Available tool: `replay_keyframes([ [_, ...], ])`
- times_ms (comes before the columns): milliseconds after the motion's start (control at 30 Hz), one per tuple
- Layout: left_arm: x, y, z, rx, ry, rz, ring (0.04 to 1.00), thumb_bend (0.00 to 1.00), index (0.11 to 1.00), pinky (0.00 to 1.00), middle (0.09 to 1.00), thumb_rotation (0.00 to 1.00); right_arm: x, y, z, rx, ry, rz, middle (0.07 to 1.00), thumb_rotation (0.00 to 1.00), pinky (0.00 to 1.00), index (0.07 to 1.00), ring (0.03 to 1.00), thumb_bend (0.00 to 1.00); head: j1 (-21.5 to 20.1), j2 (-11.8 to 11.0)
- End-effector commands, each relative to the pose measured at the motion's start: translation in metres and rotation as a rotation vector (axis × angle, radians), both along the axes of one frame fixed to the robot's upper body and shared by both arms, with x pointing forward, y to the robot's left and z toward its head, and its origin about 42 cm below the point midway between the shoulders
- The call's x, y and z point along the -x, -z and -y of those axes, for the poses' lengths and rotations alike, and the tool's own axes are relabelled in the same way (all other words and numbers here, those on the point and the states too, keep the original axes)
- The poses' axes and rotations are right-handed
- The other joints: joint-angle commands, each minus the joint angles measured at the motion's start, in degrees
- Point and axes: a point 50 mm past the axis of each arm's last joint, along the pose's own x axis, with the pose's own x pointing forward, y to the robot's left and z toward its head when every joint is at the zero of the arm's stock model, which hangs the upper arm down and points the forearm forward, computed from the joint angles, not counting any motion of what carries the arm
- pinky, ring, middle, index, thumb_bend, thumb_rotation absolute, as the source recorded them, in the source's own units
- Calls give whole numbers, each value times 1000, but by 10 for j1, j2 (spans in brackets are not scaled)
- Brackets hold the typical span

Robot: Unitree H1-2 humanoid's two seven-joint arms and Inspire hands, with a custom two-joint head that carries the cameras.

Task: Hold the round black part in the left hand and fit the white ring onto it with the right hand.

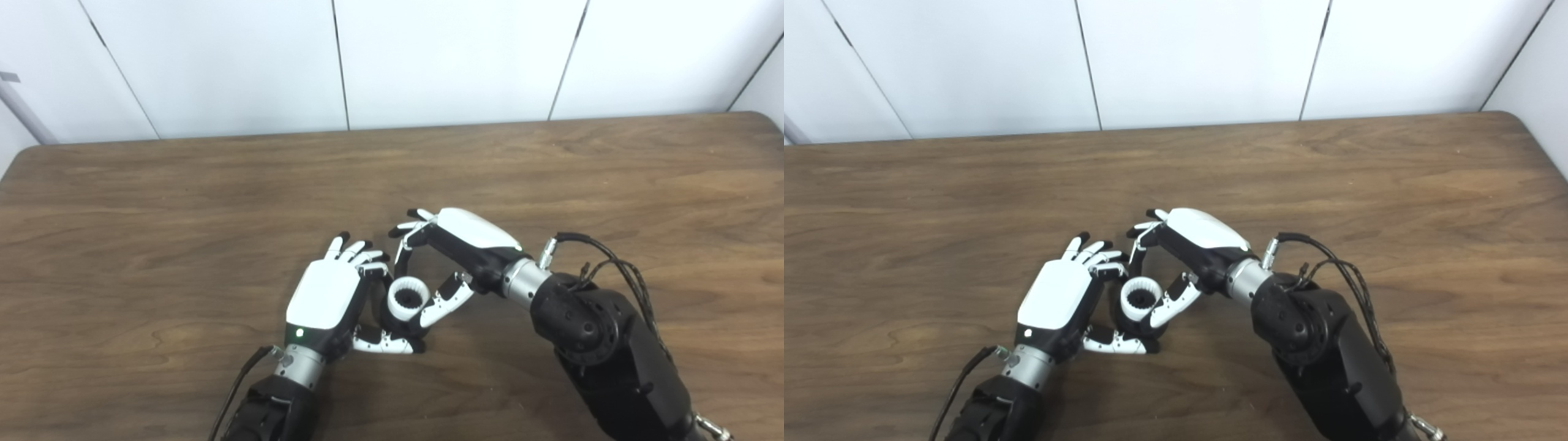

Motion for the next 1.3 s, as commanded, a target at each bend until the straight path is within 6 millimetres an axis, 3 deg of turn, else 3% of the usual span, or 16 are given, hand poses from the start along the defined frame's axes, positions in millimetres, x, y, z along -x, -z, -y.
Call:
replay_keyframes([
  [0,-2,0,3,-2,12,-11,899,524,486,1000,799,55,-6,-15,0,-12,-4,80,875,130,1000,483,1000,523,0,1],
  [800,-2,0,6,-15,6,-6,895,524,487,1000,797,56,-5,-15,2,21,-17,92,885,152,1000,491,1000,525,-1,3],
  [833,-2,0,7,-15,6,-7,895,524,487,1000,797,56,-5,-15,2,23,-19,94,895,221,1000,564,1000,794,-1,3],
  [867,-2,0,7,-15,6,-7,895,524,487,1000,797,56,-5,-15,2,25,-21,95,906,243,1000,595,1000,891,-1,3],
  [933,-2,0,7,-15,7,-5,895,524,488,1000,797,56,-5,-15,3,27,-25,104,926,257,1000,631,1000,977,-2,3],
  [1267,-2,2,7,-10,5,-10,898,524,487,1000,799,55,-6,-16,7,41,-17,130,980,290,1000,687,1000,1000,-2,3],
])
